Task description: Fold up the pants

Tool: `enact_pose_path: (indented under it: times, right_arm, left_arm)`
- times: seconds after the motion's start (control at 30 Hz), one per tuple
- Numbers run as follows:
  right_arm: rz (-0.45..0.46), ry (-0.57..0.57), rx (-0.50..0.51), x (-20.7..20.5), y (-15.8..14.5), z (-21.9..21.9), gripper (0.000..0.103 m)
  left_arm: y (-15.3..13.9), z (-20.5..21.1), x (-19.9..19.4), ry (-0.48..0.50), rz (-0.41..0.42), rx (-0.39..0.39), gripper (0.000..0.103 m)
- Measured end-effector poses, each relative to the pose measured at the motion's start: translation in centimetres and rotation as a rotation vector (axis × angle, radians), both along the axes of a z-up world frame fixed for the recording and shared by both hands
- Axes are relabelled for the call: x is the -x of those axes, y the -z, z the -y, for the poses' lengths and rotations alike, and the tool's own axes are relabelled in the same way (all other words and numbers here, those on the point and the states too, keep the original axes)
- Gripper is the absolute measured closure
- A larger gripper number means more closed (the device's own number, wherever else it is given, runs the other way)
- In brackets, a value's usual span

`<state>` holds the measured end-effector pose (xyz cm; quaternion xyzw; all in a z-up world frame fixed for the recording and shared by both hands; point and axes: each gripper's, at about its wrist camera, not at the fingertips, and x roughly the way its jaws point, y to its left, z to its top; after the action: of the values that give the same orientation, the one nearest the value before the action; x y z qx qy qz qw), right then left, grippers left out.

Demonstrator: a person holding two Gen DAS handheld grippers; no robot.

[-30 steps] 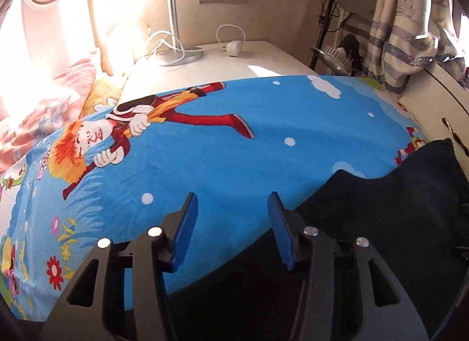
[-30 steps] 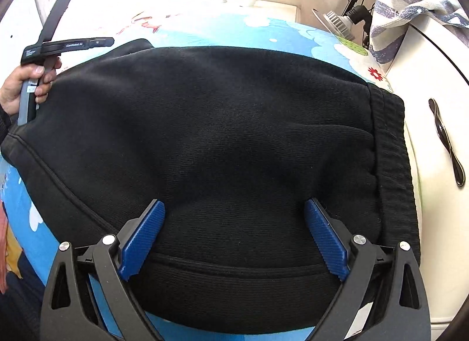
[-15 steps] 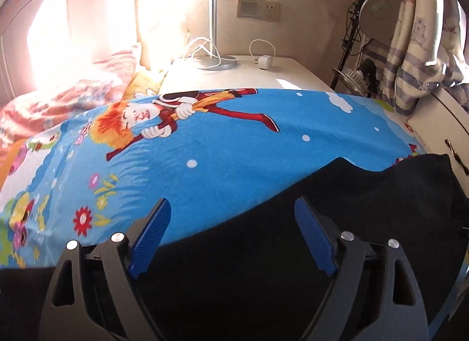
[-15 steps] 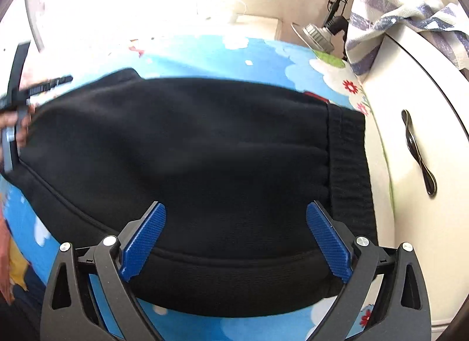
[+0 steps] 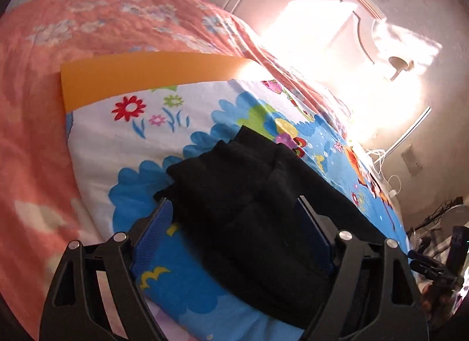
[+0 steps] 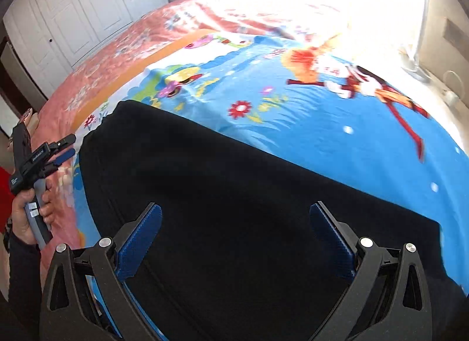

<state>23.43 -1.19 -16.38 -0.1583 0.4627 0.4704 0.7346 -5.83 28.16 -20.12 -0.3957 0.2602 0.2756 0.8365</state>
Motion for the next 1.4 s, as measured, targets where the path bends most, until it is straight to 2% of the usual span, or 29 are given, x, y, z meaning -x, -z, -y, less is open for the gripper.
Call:
enact_pose_path:
  times: [0.07, 0.13, 0.27, 0.33, 0.47, 0.5, 0.53, 0.6, 0.63, 0.7, 0.77, 0.97, 1.07, 1.17, 1.33, 1.4]
  right_arm:
    - [-0.001, -0.054, 0.023, 0.9, 1.2, -5.5, 0.008]
    - [0.027, -0.101, 0.049, 1.4, 2.2, -9.6, 0.017]
    - [0.067, -0.086, 0.114, 1.0, 4.4, -14.4, 0.017]
    - [0.083, -0.059, 0.093, 0.4, 4.8, -15.2, 0.007]
    - [0.132, -0.049, 0.068, 0.4, 5.3, -15.3, 0.004]
    - [0.122, -0.044, 0.066, 0.4, 5.2, -15.3, 0.004]
    - [0.104, -0.037, 0.063, 0.1, 5.1, -15.1, 0.005]
    - [0.044, 0.000, 0.041, -0.6, 4.4, -14.0, 0.005]
    - [0.009, 0.021, 0.012, -0.9, 3.7, -13.1, 0.005]
    - [-0.088, 0.048, -0.045, -1.7, 2.4, -11.1, 0.005]
    - [-0.242, 0.029, -0.088, -2.3, 1.6, -9.5, 0.005]
    - [-0.730, -0.075, -0.188, -2.1, 0.9, -8.7, 0.005]
    - [-0.893, -0.088, -0.236, -1.6, 0.0, -9.4, 0.005]
    - [-0.917, -0.117, -0.227, -0.9, -1.8, -10.2, 0.005]
    - [-0.853, -0.154, -0.176, -0.4, -4.4, -10.2, 0.005]
    - [-0.829, -0.160, -0.155, -0.3, -4.8, -9.7, 0.005]
  left_arm:
    - [1.8, -0.8, 1.3, 0.006, 0.087, 0.144, 0.028]
    - [3.2, -1.4, 1.8, -0.009, 0.152, 0.259, 0.029]
    - [3.5, -2.5, 1.7, -0.055, 0.203, 0.345, 0.032]
    - [3.9, -3.0, 1.1, -0.043, 0.230, 0.379, 0.032]
    - [3.9, -3.7, -1.2, -0.026, 0.194, 0.334, 0.032]
    - [3.9, -3.7, -1.3, -0.036, 0.180, 0.326, 0.039]
    - [4.1, -4.0, -1.5, -0.037, 0.176, 0.329, 0.058]
    - [4.9, -4.5, -1.5, -0.051, 0.195, 0.363, 0.071]
    - [4.7, -4.5, -1.5, -0.047, 0.200, 0.355, 0.077]
    - [3.3, -3.8, -1.3, -0.036, 0.203, 0.287, 0.088]
    - [0.7, -2.4, -1.6, -0.003, 0.202, 0.190, 0.090]
    - [-8.2, 6.1, -5.1, 0.130, 0.037, -0.242, 0.092]
    - [-10.5, 11.0, -7.3, 0.198, -0.063, -0.440, 0.092]
    - [-11.2, 15.8, -9.1, 0.257, -0.167, -0.626, 0.092]
    - [-10.0, 23.1, -11.9, 0.339, -0.327, -0.934, 0.092]
    - [-9.1, 25.4, -12.8, 0.373, -0.363, -1.013, 0.092]
